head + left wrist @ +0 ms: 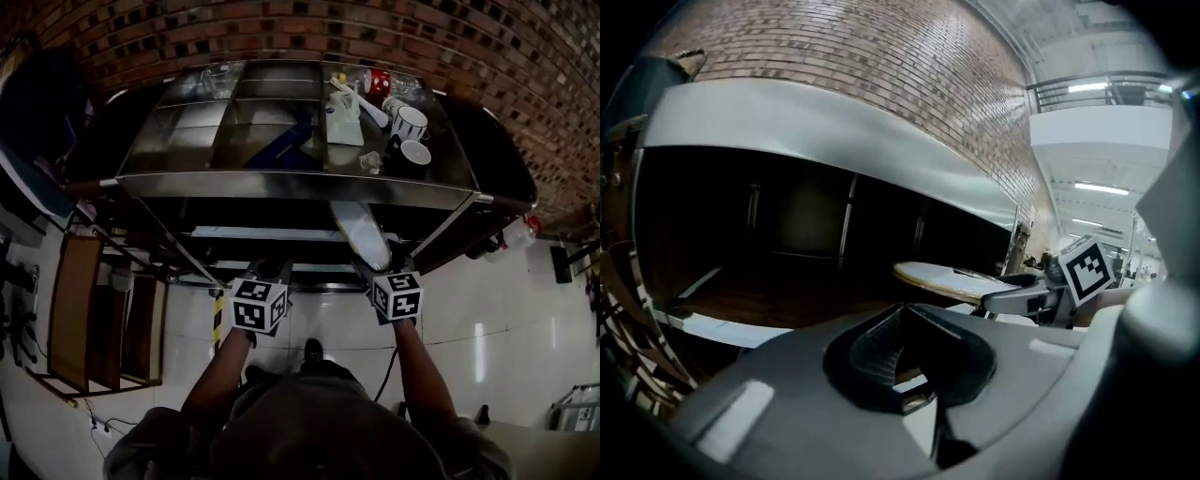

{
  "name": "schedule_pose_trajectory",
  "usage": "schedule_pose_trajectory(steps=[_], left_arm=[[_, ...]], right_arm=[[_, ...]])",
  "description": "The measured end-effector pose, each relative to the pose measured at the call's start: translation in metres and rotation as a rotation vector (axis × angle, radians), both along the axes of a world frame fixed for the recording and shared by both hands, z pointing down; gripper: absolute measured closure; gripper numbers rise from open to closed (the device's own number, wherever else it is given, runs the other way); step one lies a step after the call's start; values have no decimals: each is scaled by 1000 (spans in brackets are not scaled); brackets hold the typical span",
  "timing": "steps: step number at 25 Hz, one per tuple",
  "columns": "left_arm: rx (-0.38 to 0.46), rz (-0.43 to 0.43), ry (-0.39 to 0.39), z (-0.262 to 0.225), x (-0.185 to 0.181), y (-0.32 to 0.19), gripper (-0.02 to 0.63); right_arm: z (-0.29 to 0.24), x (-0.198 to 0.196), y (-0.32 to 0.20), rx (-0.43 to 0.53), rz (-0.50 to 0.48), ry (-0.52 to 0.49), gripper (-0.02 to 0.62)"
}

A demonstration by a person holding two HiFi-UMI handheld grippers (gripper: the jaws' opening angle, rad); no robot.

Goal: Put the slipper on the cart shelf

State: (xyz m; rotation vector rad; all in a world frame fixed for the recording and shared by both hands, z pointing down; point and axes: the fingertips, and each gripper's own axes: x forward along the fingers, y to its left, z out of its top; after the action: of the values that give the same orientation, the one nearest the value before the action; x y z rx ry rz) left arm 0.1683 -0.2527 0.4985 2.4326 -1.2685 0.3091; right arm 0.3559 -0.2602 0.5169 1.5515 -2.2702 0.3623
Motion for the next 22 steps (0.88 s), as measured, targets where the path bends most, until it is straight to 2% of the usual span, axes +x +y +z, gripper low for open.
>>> schedule_pose_trajectory(steps=[4, 9, 14, 22], left_arm=[[-6, 47, -6, 6, 31, -17, 598], [-18, 99, -10, 11, 66, -32, 598], [-31, 141, -21, 16, 90, -41, 598], [-43, 135, -37, 22, 106, -58, 598]], right_arm=[[10, 39, -19, -11, 90, 8, 204], [28, 70, -41, -44, 183, -1, 204], [48, 86, -66, -77, 251, 3, 204], [69, 97, -103, -87, 288, 24, 202]])
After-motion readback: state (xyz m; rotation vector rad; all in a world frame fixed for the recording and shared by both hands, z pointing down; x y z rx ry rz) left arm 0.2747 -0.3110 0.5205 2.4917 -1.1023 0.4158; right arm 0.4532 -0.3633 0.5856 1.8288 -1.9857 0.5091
